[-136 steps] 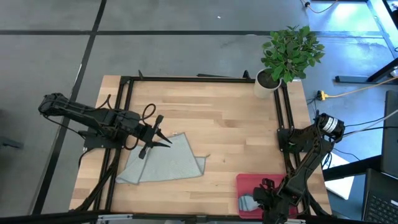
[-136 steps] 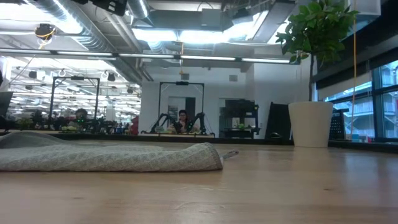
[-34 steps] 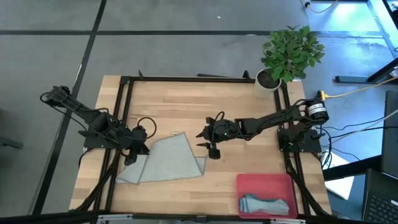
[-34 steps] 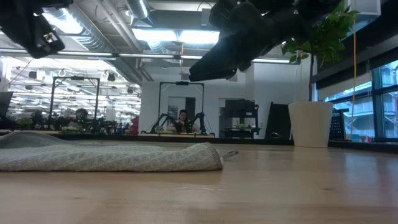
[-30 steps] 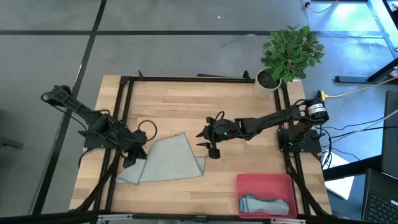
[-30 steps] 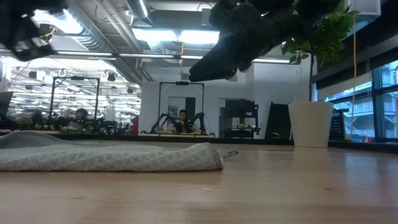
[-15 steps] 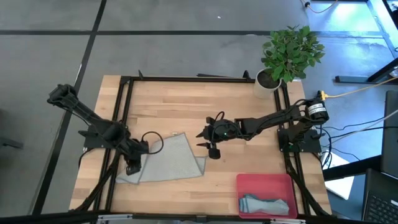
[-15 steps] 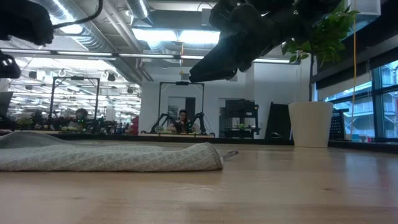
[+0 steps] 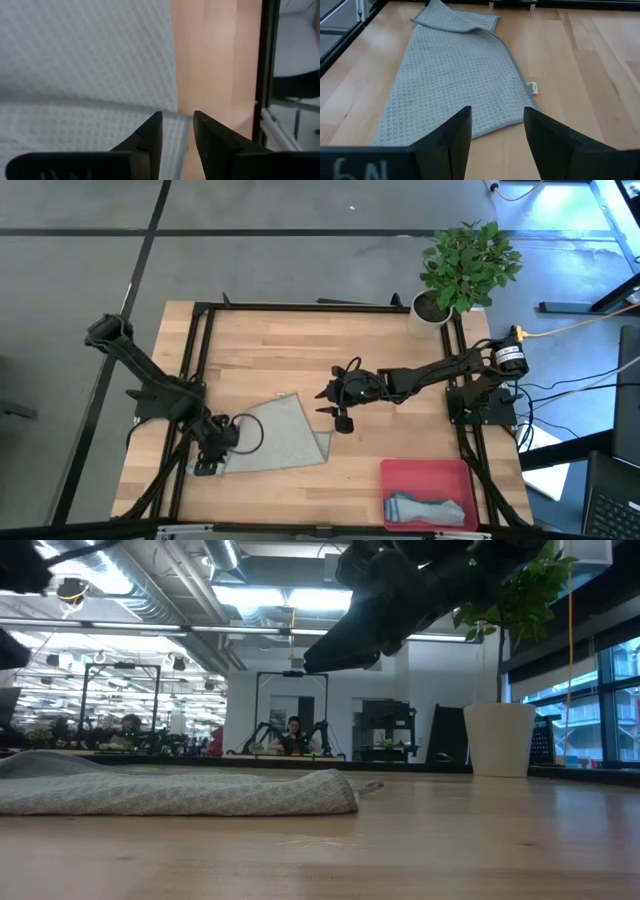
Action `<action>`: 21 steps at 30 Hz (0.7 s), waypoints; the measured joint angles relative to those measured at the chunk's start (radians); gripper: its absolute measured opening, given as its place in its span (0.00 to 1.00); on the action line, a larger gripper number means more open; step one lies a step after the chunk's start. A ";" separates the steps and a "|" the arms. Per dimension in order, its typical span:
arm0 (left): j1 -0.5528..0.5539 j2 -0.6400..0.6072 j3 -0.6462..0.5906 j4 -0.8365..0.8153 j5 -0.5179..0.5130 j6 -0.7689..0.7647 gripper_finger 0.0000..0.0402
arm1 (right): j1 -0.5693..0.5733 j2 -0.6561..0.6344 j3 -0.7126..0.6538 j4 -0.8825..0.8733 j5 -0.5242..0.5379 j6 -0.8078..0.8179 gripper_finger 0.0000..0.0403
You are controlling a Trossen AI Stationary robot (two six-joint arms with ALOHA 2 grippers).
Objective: Roll microfiber towels into tight, uniform cylinder then place into a basket
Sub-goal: Fold the gray towel
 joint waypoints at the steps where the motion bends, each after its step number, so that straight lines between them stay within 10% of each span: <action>1: -0.016 0.013 0.000 0.001 -0.003 -0.009 0.24 | 0.000 0.000 0.000 0.000 0.000 -0.001 0.45; 21: -0.187 0.245 0.000 0.069 -0.045 -0.139 0.24 | -0.016 0.000 0.000 0.001 0.000 0.000 0.45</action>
